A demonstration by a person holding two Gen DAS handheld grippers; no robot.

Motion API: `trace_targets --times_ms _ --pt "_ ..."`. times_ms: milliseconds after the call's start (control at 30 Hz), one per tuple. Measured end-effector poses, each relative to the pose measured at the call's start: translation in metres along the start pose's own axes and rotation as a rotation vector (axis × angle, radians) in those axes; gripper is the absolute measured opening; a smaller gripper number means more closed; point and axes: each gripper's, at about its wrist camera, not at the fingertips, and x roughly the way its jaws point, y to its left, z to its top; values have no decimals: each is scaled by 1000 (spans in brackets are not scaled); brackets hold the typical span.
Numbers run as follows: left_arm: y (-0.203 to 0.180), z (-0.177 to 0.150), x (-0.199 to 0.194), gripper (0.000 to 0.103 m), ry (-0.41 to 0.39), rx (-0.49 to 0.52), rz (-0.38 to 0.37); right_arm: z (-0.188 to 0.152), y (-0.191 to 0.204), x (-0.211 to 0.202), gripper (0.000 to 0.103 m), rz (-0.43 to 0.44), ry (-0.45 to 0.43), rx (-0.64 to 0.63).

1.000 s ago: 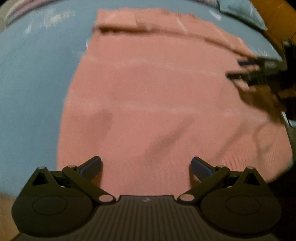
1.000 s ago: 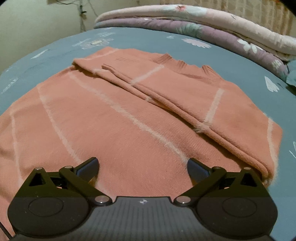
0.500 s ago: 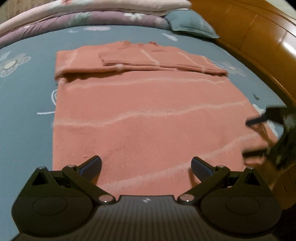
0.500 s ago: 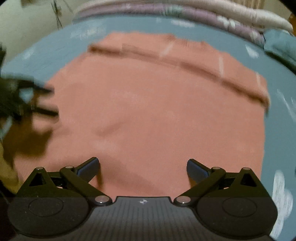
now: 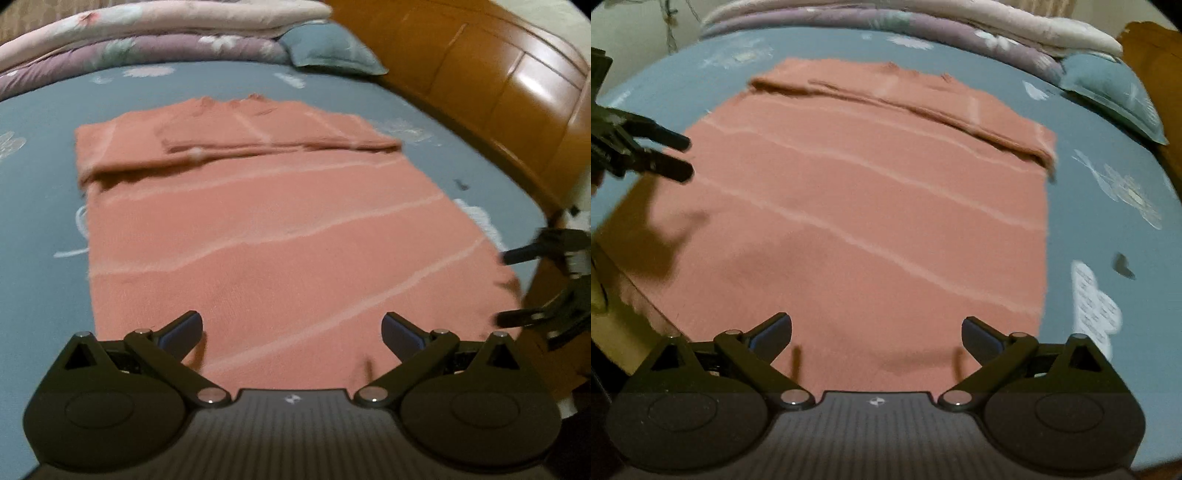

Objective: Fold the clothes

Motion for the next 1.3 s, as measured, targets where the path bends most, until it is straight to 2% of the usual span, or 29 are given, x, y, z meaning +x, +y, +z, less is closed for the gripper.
trace_targets --times_ms 167,267,333,400,467,500,567,600,633,833,933,1033,1100,1200,1300 --pt "-13 -26 2 102 41 -37 27 -41 -10 1 103 -6 30 -22" --pt "-26 -50 -7 102 34 -21 101 -64 -18 -3 103 -40 70 -40" --pt "-36 -58 -14 102 31 -27 156 -79 -24 -7 98 -82 110 -56" --pt "-49 -64 -23 102 -4 -18 182 -88 -27 -17 97 -63 58 -63" --pt "-67 -71 -31 102 -51 7 197 -91 -23 -23 92 -50 -14 -118" --pt "-76 -75 -34 102 -74 20 205 -91 -19 -24 82 -46 -44 -155" --pt "-94 -86 -37 102 -109 40 217 -92 -11 -24 76 -44 -97 -239" --pt "-103 -91 -37 102 -127 62 221 -94 -6 -26 65 -36 -128 -283" --pt "-112 -97 -38 102 -145 88 224 -95 -2 -27 58 -28 -159 -327" --pt "-168 -133 -27 102 -189 329 243 -110 23 -40 58 90 -316 -478" --pt "-190 -146 -16 102 -178 464 240 -123 41 -35 58 135 -340 -568" --pt "-207 -155 -5 102 -151 578 217 -129 57 -23 58 168 -318 -633" --pt "-212 -158 2 101 -128 626 202 -134 68 -17 58 130 -315 -663" --pt "-220 -161 10 101 -113 695 223 -131 71 -15 58 39 -350 -716" --pt "-227 -163 17 101 -109 772 249 -123 71 -24 58 -1 -396 -722"
